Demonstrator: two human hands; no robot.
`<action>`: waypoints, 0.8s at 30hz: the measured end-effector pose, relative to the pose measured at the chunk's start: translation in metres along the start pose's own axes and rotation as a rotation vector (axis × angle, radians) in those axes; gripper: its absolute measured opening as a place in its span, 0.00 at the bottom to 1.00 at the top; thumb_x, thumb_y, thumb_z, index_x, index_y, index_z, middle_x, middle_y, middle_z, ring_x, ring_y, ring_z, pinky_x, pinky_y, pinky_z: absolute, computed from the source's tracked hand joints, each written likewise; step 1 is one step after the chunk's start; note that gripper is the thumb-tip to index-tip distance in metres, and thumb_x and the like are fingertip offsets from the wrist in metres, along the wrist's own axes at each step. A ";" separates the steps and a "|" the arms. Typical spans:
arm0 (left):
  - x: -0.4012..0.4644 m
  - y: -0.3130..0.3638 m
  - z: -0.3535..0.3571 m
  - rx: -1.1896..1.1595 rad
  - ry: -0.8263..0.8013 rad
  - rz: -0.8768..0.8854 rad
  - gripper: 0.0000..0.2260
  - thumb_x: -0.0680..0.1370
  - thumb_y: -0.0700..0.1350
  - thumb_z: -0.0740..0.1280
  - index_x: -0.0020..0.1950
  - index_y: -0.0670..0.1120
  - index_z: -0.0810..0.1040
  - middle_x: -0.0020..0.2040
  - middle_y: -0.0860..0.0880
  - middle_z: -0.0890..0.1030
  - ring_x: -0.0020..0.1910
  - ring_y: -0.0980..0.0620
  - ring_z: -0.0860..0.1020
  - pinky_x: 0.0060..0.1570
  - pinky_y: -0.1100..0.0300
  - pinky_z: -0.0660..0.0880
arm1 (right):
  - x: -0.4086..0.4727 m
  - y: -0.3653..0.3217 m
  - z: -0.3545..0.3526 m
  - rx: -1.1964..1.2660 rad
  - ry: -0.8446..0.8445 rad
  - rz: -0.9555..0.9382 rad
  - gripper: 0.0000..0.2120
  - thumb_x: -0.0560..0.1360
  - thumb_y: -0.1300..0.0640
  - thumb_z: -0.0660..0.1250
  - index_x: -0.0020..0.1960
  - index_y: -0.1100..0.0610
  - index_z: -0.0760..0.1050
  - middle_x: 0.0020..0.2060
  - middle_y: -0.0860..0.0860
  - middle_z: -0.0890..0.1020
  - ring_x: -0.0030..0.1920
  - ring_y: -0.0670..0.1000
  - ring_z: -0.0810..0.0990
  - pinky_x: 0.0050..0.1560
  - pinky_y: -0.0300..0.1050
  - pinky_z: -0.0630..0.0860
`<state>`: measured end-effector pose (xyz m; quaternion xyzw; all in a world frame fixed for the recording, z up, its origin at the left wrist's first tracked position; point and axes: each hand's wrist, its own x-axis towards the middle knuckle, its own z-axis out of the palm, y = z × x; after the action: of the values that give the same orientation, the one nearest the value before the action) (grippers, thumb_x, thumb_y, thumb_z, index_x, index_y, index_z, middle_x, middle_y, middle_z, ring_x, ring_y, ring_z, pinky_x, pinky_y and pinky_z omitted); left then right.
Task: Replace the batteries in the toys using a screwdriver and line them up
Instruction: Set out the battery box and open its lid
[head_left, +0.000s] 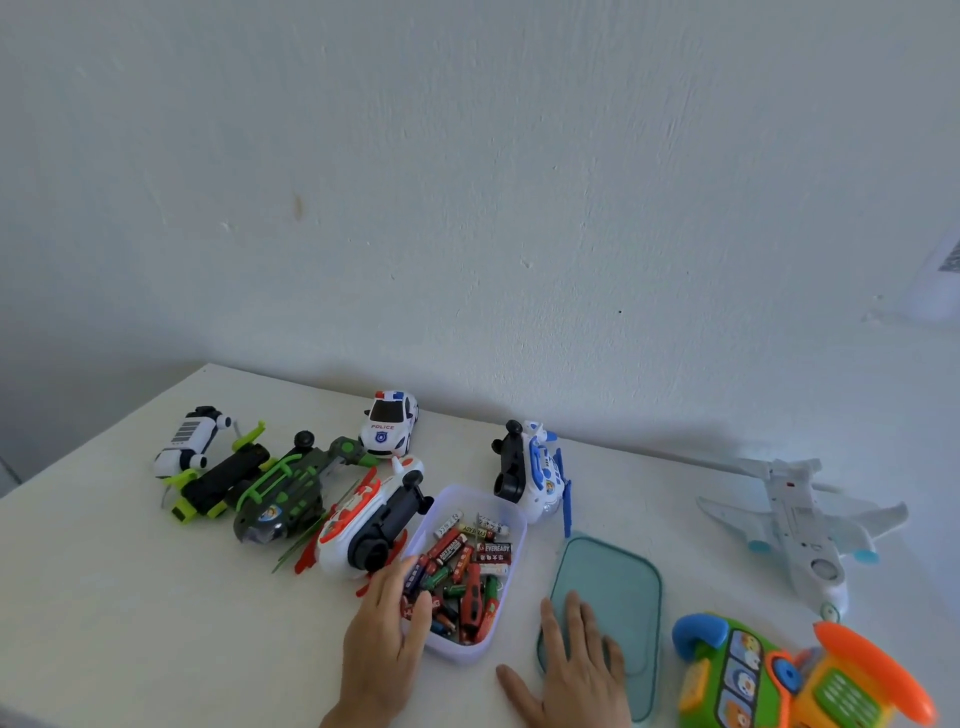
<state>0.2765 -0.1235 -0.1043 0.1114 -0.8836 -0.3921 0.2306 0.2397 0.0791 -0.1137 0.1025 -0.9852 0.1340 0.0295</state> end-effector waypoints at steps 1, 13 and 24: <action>0.000 -0.002 -0.001 -0.006 -0.013 0.001 0.28 0.75 0.62 0.52 0.66 0.46 0.74 0.60 0.55 0.73 0.54 0.57 0.75 0.41 0.79 0.68 | -0.001 0.000 0.000 -0.002 0.004 0.005 0.38 0.71 0.27 0.40 0.61 0.54 0.68 0.54 0.59 0.83 0.51 0.59 0.83 0.48 0.55 0.65; 0.050 -0.013 -0.095 0.110 -0.336 0.188 0.14 0.79 0.48 0.66 0.64 0.53 0.76 0.56 0.63 0.76 0.50 0.66 0.76 0.50 0.72 0.73 | -0.012 -0.040 0.008 0.117 0.118 -0.125 0.40 0.65 0.31 0.58 0.70 0.53 0.60 0.71 0.52 0.65 0.75 0.47 0.54 0.66 0.51 0.55; 0.086 -0.052 -0.096 0.371 -0.285 0.339 0.35 0.64 0.51 0.78 0.68 0.46 0.72 0.60 0.43 0.76 0.55 0.40 0.77 0.48 0.49 0.77 | -0.014 -0.055 0.008 0.041 0.038 0.003 0.49 0.68 0.23 0.41 0.76 0.56 0.53 0.71 0.49 0.68 0.71 0.47 0.66 0.69 0.46 0.50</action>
<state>0.2502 -0.2524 -0.0593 -0.0539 -0.9697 -0.1912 0.1422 0.2643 0.0274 -0.1083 0.0991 -0.9817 0.1562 0.0459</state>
